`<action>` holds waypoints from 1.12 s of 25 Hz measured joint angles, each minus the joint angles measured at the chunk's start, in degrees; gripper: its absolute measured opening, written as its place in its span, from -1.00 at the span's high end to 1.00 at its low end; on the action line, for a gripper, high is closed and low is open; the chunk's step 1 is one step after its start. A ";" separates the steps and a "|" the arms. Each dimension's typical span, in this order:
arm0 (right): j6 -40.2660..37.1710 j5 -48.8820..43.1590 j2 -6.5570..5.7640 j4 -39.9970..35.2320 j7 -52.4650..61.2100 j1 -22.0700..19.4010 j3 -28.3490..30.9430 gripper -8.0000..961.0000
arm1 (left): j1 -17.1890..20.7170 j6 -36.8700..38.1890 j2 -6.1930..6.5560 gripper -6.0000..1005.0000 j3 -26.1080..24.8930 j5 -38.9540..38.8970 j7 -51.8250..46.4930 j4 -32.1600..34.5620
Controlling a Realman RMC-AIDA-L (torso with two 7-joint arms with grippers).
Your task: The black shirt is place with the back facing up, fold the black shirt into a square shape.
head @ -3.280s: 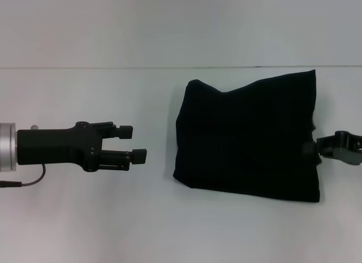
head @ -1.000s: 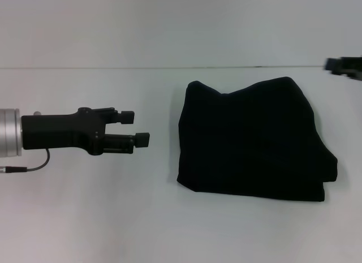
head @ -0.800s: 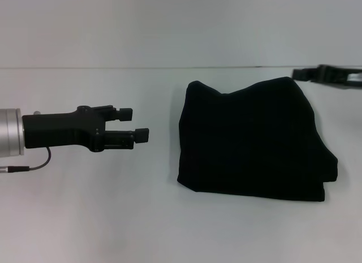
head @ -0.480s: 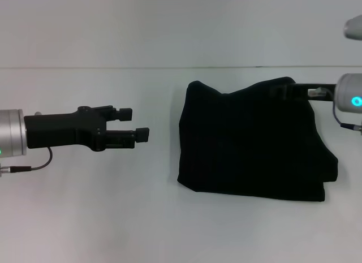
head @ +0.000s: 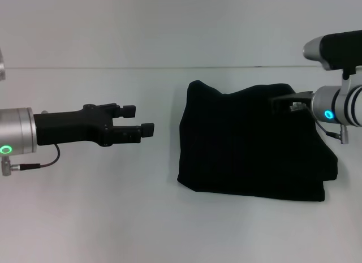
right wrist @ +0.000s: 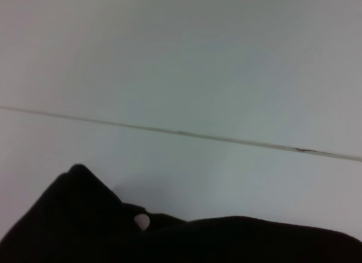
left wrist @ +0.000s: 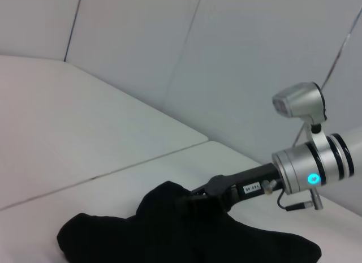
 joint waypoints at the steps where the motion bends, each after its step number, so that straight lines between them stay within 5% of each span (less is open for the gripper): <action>1: 0.99 0.00 0.17 0.05 -0.01 0.09 -0.56 0.99 | 0.00 -0.14 0.00 -0.73 -0.01 -0.07 0.00 -0.09; 14: 2.78 5.14 -0.03 -9.84 0.52 -3.25 -0.29 0.99 | -1.21 -9.31 -0.47 -0.73 0.08 -3.64 -1.27 -3.31; 23: -23.82 14.52 -4.92 -16.24 -0.06 -9.69 5.98 0.82 | -6.59 -24.07 -1.07 -0.73 2.67 -3.69 -6.52 -8.50; 28: -38.53 19.21 -5.57 -18.96 -5.56 -13.37 10.66 0.66 | -9.45 -29.70 -1.58 -0.75 7.10 -3.31 -8.60 -10.32</action>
